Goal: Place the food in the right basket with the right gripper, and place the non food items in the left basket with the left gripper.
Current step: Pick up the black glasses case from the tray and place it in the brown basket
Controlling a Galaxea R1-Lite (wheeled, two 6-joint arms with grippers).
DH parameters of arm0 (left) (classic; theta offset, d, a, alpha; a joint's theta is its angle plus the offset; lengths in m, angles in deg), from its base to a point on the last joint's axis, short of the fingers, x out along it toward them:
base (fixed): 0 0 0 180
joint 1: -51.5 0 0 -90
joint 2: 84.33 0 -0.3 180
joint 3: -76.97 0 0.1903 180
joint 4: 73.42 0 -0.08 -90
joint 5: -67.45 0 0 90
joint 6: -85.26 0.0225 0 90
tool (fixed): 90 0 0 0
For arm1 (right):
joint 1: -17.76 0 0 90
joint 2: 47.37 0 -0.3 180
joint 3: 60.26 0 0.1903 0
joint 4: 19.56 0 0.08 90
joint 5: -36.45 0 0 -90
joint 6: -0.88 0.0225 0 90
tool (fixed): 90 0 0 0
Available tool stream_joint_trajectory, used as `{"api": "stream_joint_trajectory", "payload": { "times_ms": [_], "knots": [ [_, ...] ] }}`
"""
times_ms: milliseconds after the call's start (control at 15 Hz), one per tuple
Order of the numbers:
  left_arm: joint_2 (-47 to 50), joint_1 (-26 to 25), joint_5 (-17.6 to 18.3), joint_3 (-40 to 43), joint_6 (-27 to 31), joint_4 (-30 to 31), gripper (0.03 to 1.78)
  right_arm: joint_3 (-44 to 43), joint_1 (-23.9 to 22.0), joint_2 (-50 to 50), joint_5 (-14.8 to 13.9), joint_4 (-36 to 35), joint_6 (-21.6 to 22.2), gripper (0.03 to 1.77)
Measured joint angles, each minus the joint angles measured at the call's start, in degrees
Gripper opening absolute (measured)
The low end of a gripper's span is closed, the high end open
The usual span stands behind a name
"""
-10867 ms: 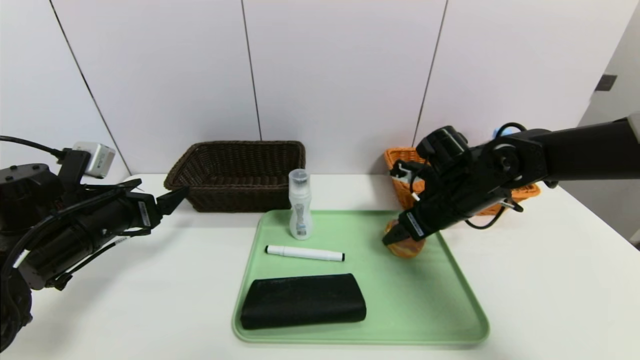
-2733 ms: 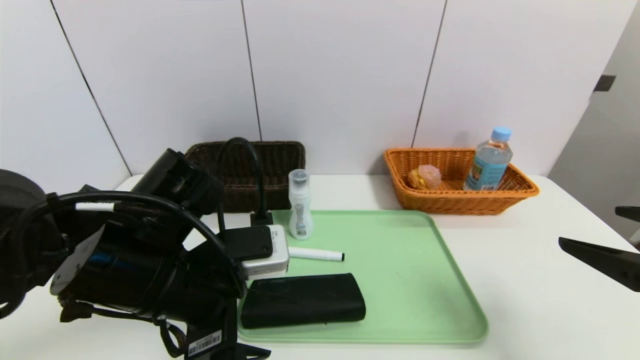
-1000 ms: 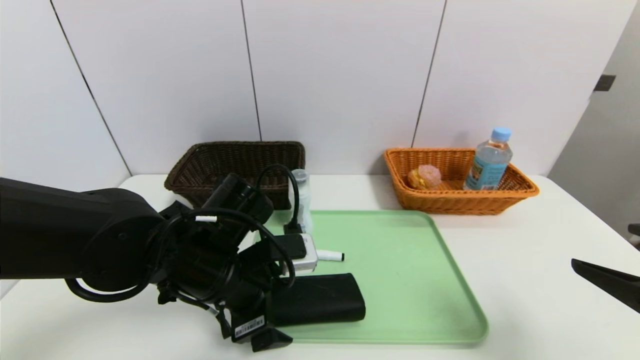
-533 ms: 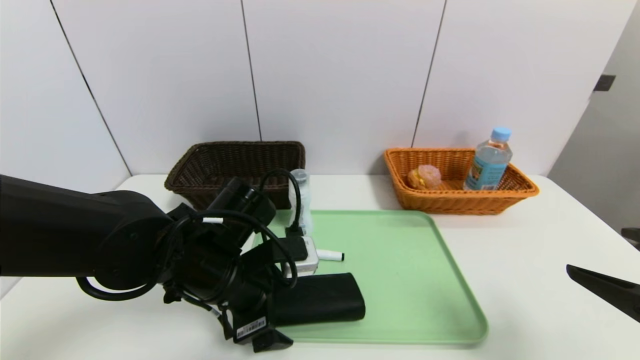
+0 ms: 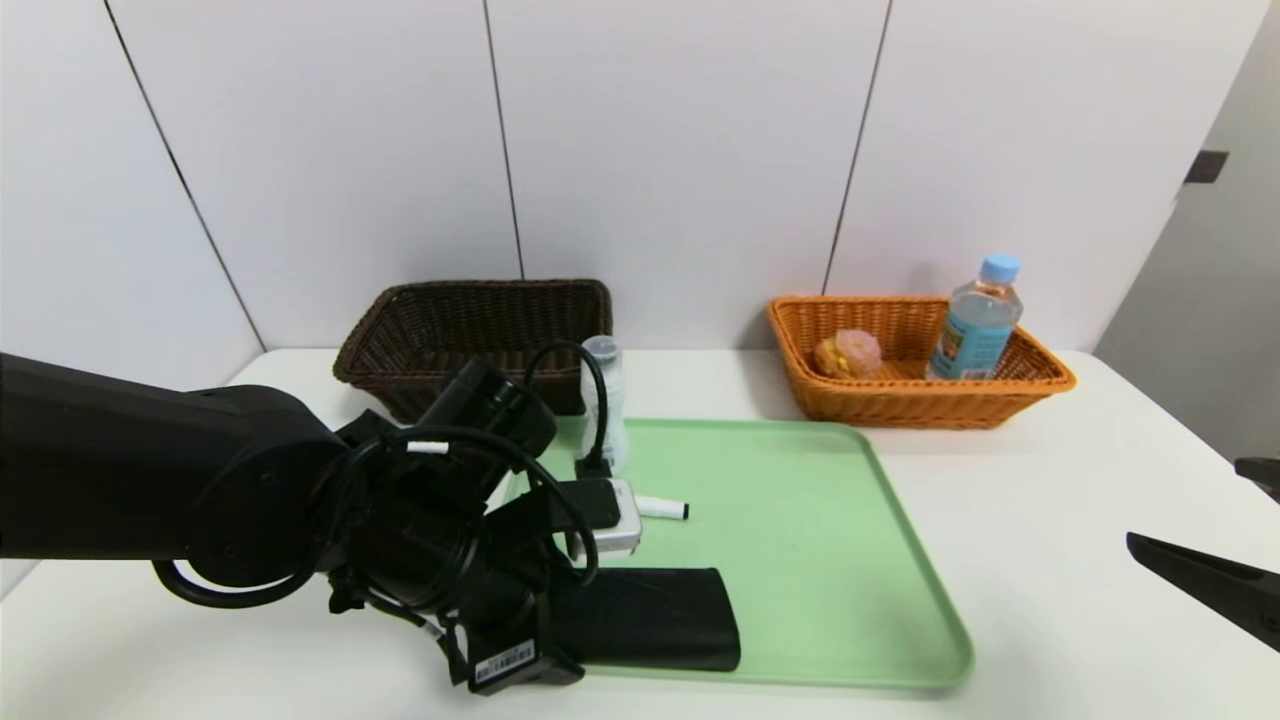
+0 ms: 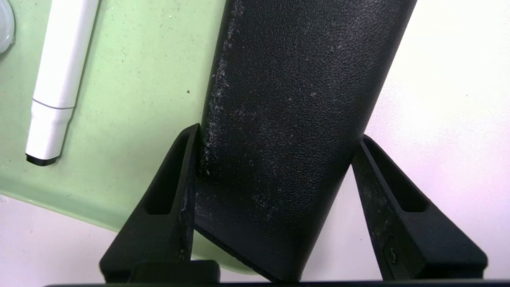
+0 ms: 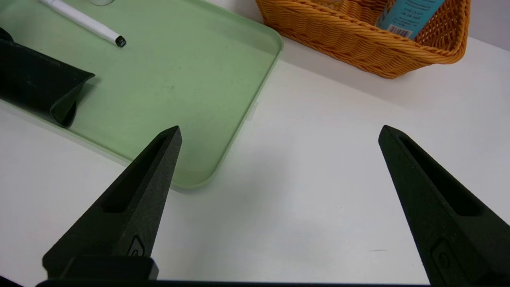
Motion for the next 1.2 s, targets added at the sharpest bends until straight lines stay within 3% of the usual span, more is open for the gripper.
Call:
{"api": "stream_joint_trajectory", "payload": {
  "times_ms": [467, 800, 1200],
  "knots": [
    [1.6, 0.0, 0.2, -0.1, -1.7, -0.8, 1.15, 0.5, 0.1, -0.1, 1.2, 0.2, 0.2, 1.71],
    [4.5, 0.0, 1.4, 0.1, -2.1, -3.7, 0.7, 1.1, 0.1, 0.0, 1.3, 0.3, 0.2, 1.71],
    [5.9, 0.0, 1.7, 0.1, -2.2, -4.5, 0.6, 1.5, 0.1, 0.2, 1.3, 0.4, 0.1, 1.71]
  ]
}}
